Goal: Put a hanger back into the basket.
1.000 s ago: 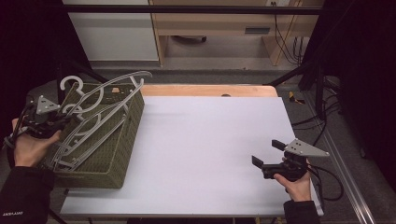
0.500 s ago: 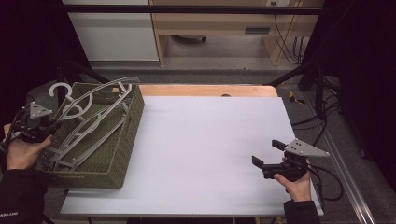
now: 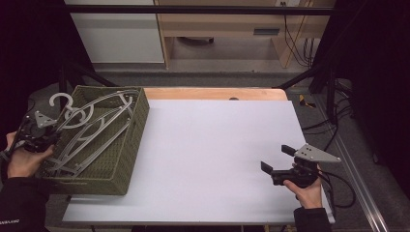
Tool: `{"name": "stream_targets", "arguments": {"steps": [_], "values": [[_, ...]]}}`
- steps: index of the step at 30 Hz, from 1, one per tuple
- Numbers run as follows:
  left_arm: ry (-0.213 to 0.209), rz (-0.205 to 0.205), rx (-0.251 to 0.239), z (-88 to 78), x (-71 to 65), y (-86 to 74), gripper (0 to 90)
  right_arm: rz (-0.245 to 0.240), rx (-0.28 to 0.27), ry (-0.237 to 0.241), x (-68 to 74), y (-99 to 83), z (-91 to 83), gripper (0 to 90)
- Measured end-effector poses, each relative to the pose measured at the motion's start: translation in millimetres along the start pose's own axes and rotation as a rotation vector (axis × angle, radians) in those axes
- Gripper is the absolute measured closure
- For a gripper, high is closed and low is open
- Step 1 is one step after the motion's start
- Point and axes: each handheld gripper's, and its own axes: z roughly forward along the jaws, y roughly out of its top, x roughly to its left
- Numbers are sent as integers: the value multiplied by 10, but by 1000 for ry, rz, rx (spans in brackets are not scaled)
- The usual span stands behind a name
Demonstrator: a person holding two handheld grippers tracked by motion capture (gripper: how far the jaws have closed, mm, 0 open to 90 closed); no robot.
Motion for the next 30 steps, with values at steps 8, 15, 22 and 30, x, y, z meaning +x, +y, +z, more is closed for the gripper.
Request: {"name": "stream_targets", "arguments": {"steps": [8, 15, 22, 30], "values": [[21, 28, 34, 87, -153, 4, 820, 2, -2, 2, -5, -1, -6, 6], [13, 14, 60, 196, -184, -47, 818, 3, 0, 5, 2, -5, 7, 6], [-33, -6, 68, 235, -192, -67, 812, 2, 1, 5, -1, -6, 7, 7], [-155, 15, 64, 217, -209, -47, 744, 2, -4, 4, -6, 1, -14, 7]]}}
